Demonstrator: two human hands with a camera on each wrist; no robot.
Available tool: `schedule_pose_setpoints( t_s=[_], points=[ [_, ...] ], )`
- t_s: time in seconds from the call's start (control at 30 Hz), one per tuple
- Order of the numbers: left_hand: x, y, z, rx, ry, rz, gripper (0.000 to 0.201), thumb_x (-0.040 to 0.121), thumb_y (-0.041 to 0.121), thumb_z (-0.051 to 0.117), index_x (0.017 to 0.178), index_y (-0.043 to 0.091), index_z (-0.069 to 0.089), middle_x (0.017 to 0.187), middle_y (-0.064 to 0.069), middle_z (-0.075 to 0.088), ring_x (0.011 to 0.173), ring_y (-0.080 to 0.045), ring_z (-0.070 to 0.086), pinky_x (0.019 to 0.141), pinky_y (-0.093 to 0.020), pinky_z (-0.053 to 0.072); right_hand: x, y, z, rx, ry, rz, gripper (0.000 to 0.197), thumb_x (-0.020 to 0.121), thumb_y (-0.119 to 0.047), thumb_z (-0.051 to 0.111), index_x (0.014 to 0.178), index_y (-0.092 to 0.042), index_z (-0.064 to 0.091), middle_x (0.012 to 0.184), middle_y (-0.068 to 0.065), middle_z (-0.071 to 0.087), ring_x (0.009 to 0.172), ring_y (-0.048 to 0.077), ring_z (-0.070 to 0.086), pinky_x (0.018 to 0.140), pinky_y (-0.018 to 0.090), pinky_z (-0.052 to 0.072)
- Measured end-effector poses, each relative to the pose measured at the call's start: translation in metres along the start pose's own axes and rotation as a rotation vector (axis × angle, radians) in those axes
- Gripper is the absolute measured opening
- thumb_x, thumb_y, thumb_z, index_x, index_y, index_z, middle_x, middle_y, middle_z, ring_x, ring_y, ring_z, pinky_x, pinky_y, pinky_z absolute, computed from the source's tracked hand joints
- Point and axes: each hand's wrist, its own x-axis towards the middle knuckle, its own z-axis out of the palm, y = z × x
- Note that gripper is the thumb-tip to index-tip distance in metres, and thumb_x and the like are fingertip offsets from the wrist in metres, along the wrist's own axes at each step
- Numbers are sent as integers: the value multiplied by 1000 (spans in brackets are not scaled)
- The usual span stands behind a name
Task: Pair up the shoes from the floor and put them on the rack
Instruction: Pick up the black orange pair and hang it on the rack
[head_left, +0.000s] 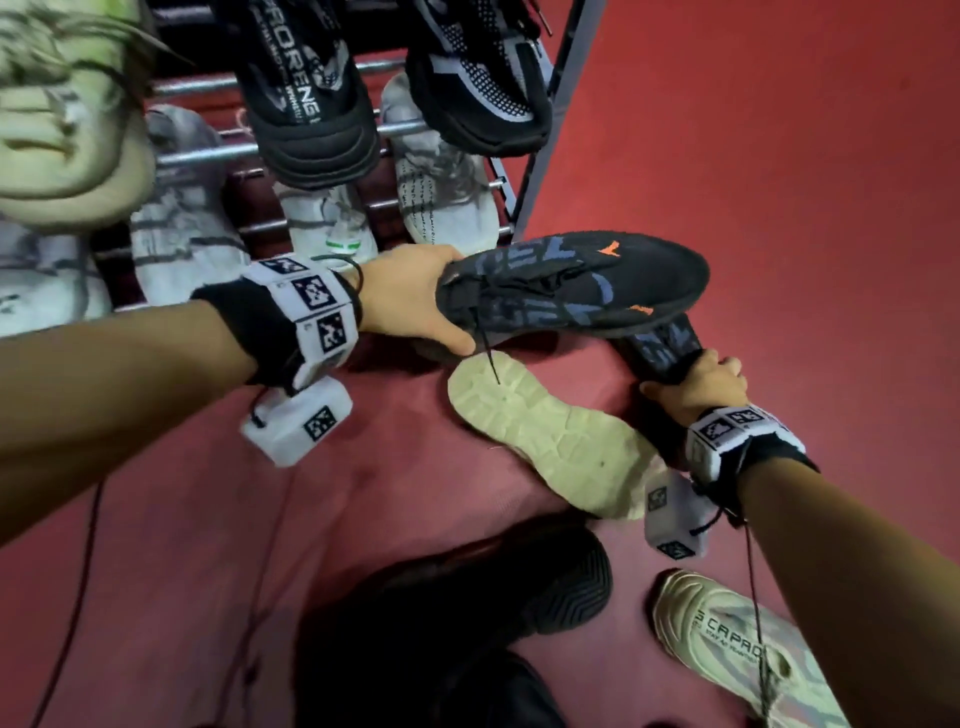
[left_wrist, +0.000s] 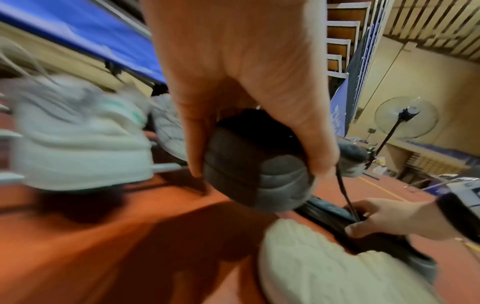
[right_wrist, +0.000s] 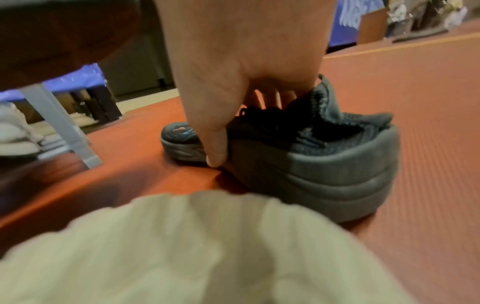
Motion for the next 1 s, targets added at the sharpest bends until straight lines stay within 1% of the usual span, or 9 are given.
schedule_pose_setpoints(
  t_s=[0.13,0.27,0.4,0.5,0.6,0.77,0.87,0.93,1.0],
  points=[
    [-46,-39,-23,72,-111,-67,65,60,41,84,113,17,55,100,2,62,90,-18,58,84,-30,47,-22,-18,-5,121,21,52,82,73,-42,72,133,1,37,135,20,34,129,37,31,104,50,31],
    [-98,-75,-30,56,-223,-142,91,35,65,74,110,18,56,100,1,65,88,-16,61,84,-33,50,-53,-44,-17,108,229,-96,79,71,-45,70,128,2,42,132,23,39,125,40,35,102,49,32],
    [-134,-114,-34,32,-279,-197,71,54,30,90,112,20,52,97,7,61,84,-9,57,70,-7,44,-99,-81,-16,270,294,-192,80,70,-47,70,127,1,41,130,23,41,123,40,37,101,51,33],
    [-153,-140,-31,55,-282,-231,66,55,17,91,109,21,53,95,5,62,79,-6,56,64,-2,41,-140,-106,2,389,190,-140,78,70,-48,71,126,-2,41,131,21,42,125,39,37,101,50,33],
    [-162,-155,-18,137,-274,-233,74,54,13,90,119,12,55,113,-6,63,98,-20,59,79,-18,44,-174,-121,27,474,43,-55,82,69,-47,74,129,-1,40,134,21,40,127,39,36,103,47,32],
    [-184,-173,12,327,-231,-279,98,62,28,82,143,9,31,145,-14,35,133,-30,34,109,-29,23,-196,-136,45,486,27,23,88,69,-44,78,131,0,34,137,22,37,128,37,36,102,45,32],
    [-198,-171,45,102,127,-402,86,63,31,59,143,10,34,143,-17,34,128,-36,36,106,-34,26,-197,-137,48,481,61,23,86,69,-43,77,131,-1,34,136,22,37,127,37,36,102,45,31],
    [-195,-159,59,-109,480,-615,73,70,19,63,138,7,38,137,-19,38,123,-36,40,101,-33,28,-199,-137,50,486,66,14,85,70,-43,77,131,-1,34,136,21,37,126,38,37,100,46,33],
    [-188,-142,65,-376,731,-904,71,69,27,67,133,7,41,134,-18,40,121,-33,42,100,-35,28,-199,-136,51,497,62,9,86,70,-42,77,131,0,34,136,21,37,124,39,39,98,46,35]
  ],
)
